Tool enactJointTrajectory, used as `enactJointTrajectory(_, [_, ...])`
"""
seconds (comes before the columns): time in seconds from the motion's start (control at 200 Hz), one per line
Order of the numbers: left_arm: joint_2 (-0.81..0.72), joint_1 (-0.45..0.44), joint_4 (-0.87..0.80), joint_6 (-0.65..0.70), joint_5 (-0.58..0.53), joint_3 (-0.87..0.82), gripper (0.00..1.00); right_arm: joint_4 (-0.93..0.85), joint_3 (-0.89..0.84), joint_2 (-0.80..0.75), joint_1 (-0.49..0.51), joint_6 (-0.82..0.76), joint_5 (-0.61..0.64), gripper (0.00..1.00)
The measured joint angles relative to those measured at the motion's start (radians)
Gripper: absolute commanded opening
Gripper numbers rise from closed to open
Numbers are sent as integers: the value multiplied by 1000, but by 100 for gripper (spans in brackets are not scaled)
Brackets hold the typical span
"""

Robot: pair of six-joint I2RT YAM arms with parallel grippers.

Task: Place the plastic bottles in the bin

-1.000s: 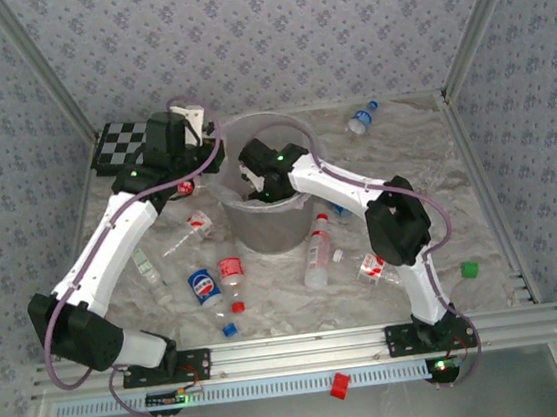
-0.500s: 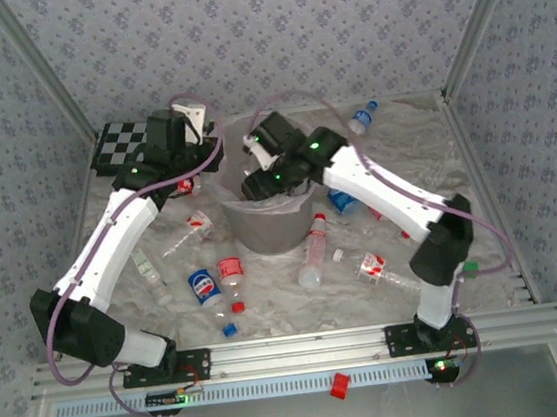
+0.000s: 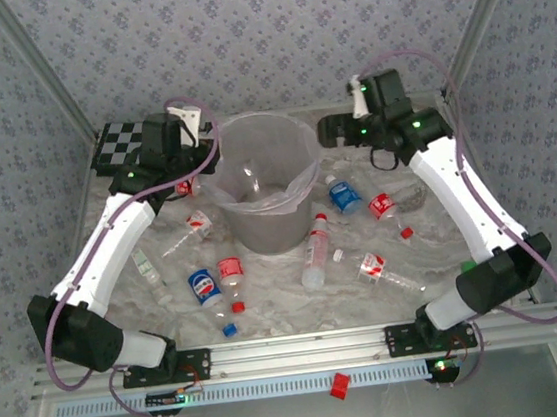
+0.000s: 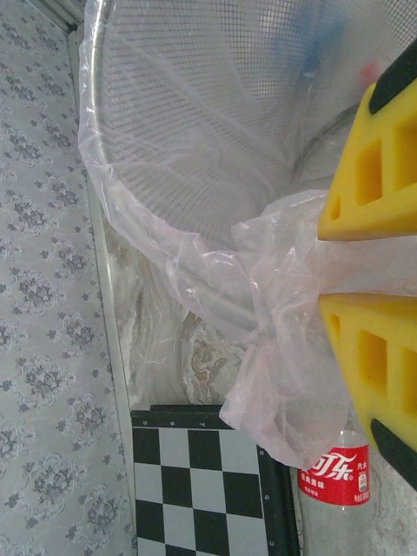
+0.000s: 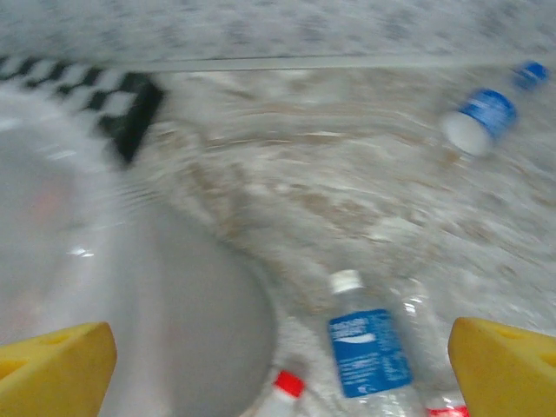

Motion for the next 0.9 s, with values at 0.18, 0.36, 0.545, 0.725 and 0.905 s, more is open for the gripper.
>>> enactJointTrajectory(0.18, [-3, 5, 3, 0, 5, -4, 24, 73, -56, 98, -190, 106, -6, 100])
enactJointTrajectory(0.36, [-12, 5, 7, 0, 15, -14, 24, 133, 41, 354, -262, 232, 13, 100])
enactJointTrajectory(0.545, [-22, 5, 11, -1, 15, -24, 24, 118, 322, 687, -270, 294, 19, 100])
enactJointTrajectory(0.725, [-27, 5, 15, -1, 14, -31, 24, 150, 373, 810, -269, 312, 12, 100])
enactJointTrajectory(0.905, [-29, 5, 15, 0, 13, -32, 24, 178, 457, 913, -272, 342, -18, 100])
